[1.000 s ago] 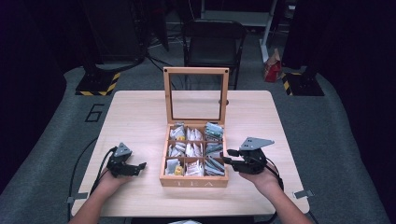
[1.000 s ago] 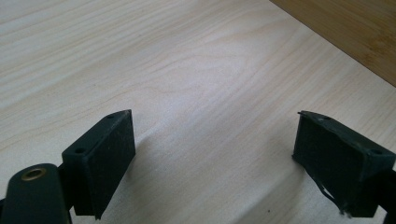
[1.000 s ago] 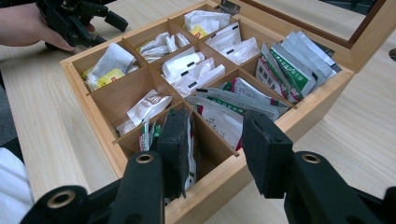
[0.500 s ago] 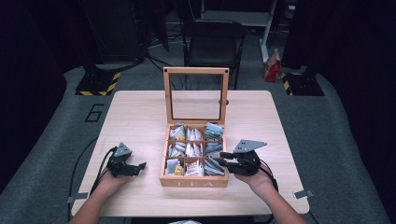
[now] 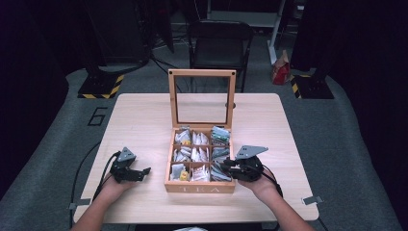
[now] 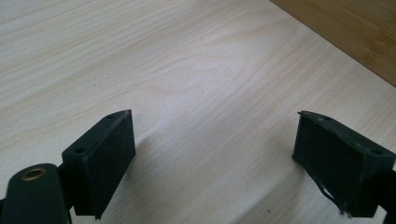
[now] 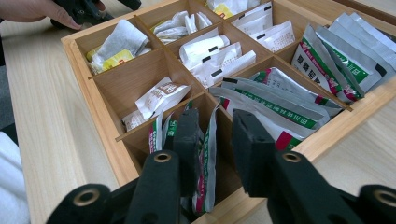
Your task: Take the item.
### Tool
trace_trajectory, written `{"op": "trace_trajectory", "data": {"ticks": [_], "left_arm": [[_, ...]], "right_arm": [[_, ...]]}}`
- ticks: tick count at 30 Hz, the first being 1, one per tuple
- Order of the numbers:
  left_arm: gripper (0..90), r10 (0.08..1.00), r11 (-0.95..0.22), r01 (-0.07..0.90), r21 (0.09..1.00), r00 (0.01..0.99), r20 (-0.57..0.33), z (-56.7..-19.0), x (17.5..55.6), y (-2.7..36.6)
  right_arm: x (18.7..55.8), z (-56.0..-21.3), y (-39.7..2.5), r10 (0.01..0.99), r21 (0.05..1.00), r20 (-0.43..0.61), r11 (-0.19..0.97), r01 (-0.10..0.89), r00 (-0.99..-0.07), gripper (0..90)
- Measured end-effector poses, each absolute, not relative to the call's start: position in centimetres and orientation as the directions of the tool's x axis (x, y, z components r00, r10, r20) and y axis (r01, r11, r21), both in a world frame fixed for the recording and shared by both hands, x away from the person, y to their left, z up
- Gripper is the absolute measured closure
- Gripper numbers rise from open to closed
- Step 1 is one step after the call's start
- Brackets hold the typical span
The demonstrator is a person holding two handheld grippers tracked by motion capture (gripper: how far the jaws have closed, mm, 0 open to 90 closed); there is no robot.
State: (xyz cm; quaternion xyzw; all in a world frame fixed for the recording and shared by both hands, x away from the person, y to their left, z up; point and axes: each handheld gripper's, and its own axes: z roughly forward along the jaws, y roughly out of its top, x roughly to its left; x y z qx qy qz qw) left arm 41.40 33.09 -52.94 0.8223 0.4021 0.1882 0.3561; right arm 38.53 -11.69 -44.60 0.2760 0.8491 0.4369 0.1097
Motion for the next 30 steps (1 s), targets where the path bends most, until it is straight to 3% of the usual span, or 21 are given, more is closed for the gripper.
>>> {"op": "trace_trajectory", "data": {"ticks": [30], "left_arm": [[12.3,0.796,-0.42,0.529,0.737,0.605,0.02,-53.0,41.4,33.1]], "right_arm": [[39.2,-46.6,-10.6,0.557,0.763,0.083,0.497,0.412,-0.826,78.2]]}}
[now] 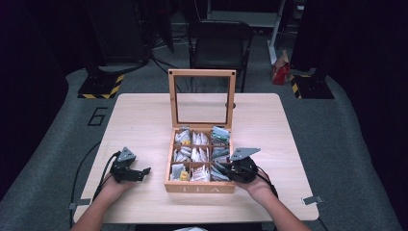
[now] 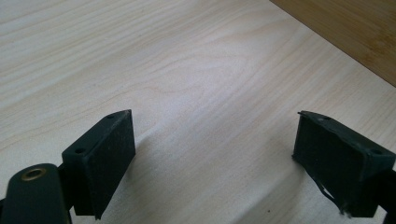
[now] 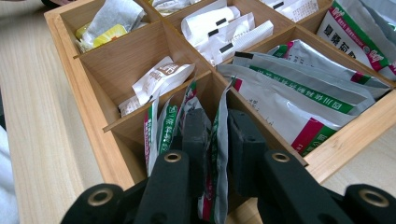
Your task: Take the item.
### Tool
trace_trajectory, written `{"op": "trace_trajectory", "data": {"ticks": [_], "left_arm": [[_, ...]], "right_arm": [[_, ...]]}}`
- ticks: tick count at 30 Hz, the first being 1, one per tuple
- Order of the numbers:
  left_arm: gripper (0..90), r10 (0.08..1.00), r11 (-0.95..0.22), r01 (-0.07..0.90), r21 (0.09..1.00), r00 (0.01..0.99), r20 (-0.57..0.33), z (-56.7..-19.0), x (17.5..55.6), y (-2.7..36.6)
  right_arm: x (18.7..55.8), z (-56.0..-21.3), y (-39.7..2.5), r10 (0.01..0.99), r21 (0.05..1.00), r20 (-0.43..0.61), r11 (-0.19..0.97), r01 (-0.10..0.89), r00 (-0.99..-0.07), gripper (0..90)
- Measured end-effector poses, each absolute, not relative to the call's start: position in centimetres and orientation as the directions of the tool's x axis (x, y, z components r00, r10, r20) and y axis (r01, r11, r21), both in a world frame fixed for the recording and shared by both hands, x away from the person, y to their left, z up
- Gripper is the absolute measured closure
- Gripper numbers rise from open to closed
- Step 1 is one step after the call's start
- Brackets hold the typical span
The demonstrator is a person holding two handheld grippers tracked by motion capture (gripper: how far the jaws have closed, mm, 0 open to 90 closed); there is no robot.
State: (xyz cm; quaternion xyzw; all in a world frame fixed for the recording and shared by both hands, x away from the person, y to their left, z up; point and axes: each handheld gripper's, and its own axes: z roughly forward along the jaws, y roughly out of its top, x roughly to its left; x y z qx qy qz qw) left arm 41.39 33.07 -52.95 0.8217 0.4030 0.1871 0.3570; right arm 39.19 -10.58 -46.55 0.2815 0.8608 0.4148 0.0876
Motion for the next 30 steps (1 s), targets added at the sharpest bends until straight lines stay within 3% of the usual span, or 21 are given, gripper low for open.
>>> {"op": "trace_trajectory", "data": {"ticks": [11,17,30], "left_arm": [[12.2,0.795,-0.422,0.527,0.737,0.606,0.022,-52.94,41.4,33.08],[12.2,0.795,-0.422,0.527,0.737,0.606,0.022,-52.94,41.4,33.08],[12.2,0.796,-0.418,0.53,0.738,0.605,0.017,-52.96,41.39,33.06]], "right_arm": [[39.42,-46.91,-10.2,0.555,0.744,0.086,0.517,0.424,-0.828,81.2],[39.37,-46.9,-10.1,0.55,0.74,0.08,0.526,0.42,-0.831,88.6],[39.26,-46.86,-10.1,0.546,0.743,0.06,0.535,0.402,-0.836,89.8]]}}
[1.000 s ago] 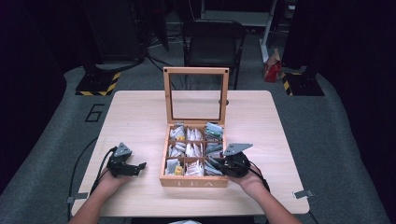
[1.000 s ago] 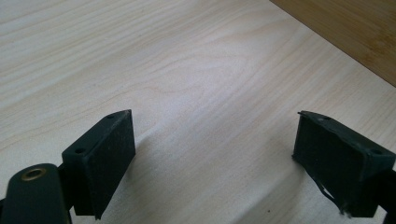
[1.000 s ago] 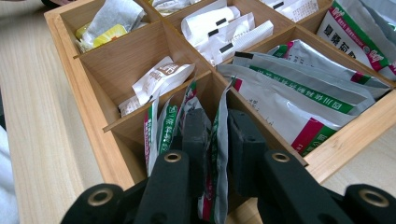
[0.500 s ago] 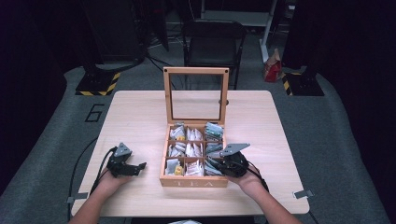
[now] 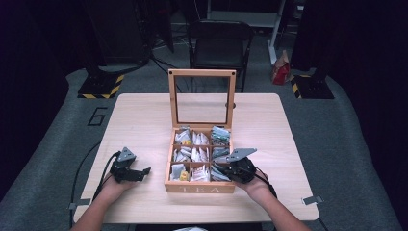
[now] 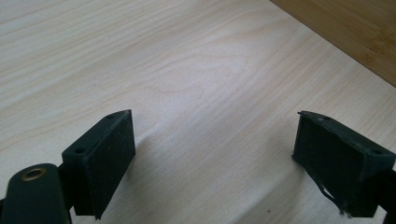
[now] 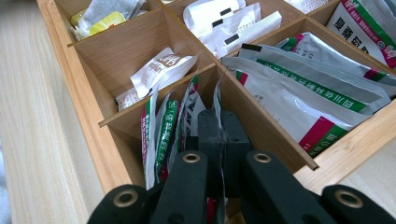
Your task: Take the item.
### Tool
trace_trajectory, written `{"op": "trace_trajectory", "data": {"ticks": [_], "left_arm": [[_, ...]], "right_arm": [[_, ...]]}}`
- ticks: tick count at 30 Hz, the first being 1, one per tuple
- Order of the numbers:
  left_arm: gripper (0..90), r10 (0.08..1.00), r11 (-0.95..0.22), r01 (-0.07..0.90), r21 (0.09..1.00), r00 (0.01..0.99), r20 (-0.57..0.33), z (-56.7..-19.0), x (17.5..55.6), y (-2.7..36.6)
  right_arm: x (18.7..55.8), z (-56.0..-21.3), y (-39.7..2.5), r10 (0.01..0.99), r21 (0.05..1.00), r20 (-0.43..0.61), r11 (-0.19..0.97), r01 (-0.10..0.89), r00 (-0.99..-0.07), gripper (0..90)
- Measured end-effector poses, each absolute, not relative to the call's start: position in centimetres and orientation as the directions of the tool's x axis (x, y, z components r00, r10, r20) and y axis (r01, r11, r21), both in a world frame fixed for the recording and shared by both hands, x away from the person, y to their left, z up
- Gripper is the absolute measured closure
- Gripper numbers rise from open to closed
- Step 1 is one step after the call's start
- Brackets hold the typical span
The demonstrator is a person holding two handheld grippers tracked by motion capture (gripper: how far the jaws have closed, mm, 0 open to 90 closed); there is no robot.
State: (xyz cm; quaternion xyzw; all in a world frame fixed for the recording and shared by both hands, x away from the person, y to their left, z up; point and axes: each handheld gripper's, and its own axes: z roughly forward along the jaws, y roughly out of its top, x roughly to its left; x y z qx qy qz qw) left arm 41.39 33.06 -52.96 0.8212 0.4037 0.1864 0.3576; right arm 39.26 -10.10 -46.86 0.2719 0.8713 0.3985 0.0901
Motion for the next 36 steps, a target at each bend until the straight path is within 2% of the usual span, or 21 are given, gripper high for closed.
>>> {"op": "trace_trajectory", "data": {"ticks": [36], "left_arm": [[12.2,0.796,-0.42,0.529,0.737,0.605,0.019,-53.0,41.4,33.1]], "right_arm": [[38.9,-41.8,-10.7,0.523,0.8,0.05,0.489,0.348,-0.851,89.9]]}}
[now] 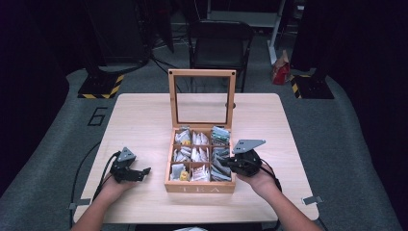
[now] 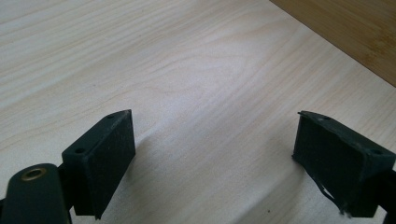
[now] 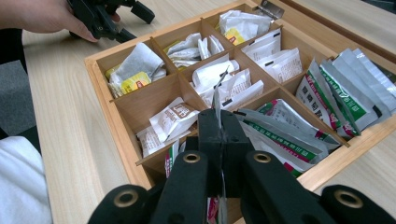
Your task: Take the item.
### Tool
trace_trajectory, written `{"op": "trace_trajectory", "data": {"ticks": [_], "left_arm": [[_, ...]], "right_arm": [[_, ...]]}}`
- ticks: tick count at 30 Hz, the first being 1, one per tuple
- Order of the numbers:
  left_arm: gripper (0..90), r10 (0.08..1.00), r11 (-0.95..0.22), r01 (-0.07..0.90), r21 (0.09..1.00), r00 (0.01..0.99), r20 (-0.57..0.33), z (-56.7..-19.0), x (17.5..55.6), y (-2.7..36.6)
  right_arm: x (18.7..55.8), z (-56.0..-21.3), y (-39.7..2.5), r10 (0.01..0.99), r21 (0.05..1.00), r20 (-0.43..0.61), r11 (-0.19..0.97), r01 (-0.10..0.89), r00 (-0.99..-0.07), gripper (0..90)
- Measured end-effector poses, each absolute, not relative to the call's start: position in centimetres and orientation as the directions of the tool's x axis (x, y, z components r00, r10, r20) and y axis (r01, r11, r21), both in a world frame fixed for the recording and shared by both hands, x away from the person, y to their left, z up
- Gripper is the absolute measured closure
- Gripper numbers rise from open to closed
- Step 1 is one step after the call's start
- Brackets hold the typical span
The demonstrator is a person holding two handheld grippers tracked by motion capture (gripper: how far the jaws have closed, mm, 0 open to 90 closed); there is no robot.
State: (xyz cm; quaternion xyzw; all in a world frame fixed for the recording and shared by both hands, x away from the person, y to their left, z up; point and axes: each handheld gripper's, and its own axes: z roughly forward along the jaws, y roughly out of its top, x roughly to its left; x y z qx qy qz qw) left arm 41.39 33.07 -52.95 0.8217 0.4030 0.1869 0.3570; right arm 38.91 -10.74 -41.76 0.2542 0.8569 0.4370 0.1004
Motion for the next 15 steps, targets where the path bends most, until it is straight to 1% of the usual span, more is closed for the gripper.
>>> {"op": "trace_trajectory", "data": {"ticks": [15], "left_arm": [[12.3,0.795,-0.422,0.527,0.737,0.606,0.022,-52.9,41.4,33.1]], "right_arm": [[38.9,-39.6,-11.1,0.524,0.818,0.059,0.462,0.342,-0.85,89.9]]}}
